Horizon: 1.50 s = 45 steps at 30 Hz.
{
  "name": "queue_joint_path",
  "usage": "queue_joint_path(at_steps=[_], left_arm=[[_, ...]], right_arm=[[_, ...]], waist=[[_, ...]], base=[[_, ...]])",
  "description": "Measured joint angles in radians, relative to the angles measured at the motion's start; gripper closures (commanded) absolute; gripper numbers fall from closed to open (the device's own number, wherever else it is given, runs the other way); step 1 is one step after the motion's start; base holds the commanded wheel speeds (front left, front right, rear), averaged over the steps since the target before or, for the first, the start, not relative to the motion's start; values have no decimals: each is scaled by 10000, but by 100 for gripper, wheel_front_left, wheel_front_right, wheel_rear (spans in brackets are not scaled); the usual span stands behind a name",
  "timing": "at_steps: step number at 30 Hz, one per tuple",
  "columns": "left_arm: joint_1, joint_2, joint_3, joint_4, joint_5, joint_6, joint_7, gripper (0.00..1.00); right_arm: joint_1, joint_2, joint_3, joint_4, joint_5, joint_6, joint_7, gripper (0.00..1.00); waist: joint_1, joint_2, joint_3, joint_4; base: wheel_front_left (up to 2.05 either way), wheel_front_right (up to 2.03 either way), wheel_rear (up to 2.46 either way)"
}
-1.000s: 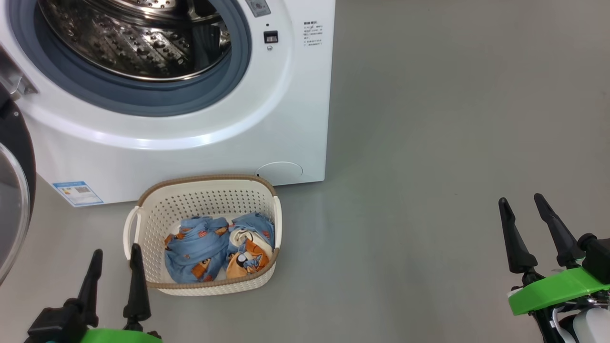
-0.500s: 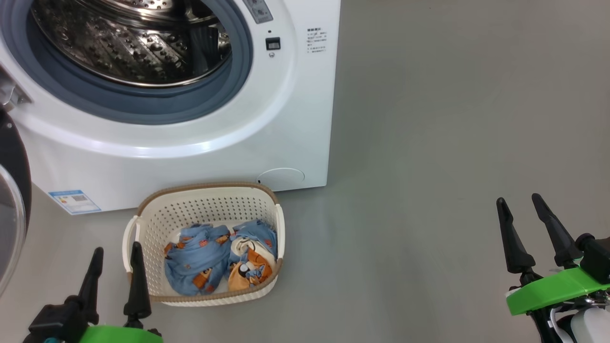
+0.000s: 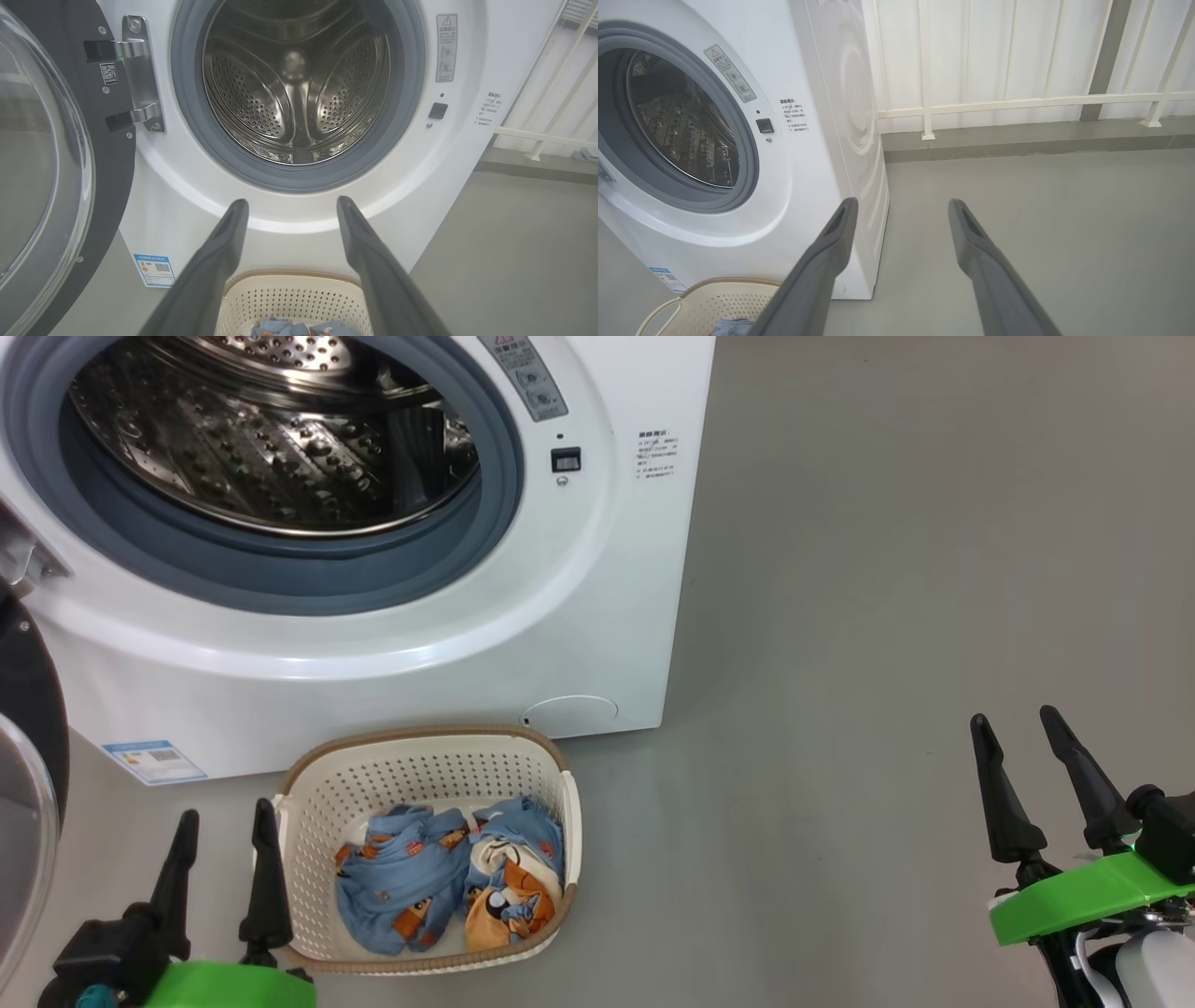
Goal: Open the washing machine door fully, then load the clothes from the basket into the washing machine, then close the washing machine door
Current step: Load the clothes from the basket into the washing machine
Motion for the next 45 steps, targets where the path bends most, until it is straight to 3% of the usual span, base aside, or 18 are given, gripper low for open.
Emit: queue_joint_path(at_steps=[23, 32, 45], left_arm=[[-652, -268, -207, 1206, 192, 0, 0, 0], [-1823, -303, -1097, 2880, 180, 0, 0, 0], [-4309, -117, -2872, 6466, -1003, 0, 0, 0]], right_arm=[[-459, 12, 224, -178, 2, 0, 0, 0], [-1113, 19, 236, -368, 21, 0, 0, 0], [-2090, 140, 288, -560, 94, 0, -2, 0]], waist=[[0, 0, 706, -28], [0, 0, 1617, -88], [1, 0, 3150, -335]], base=[[0, 0, 0], [0, 0, 0], [0, 0, 0]])
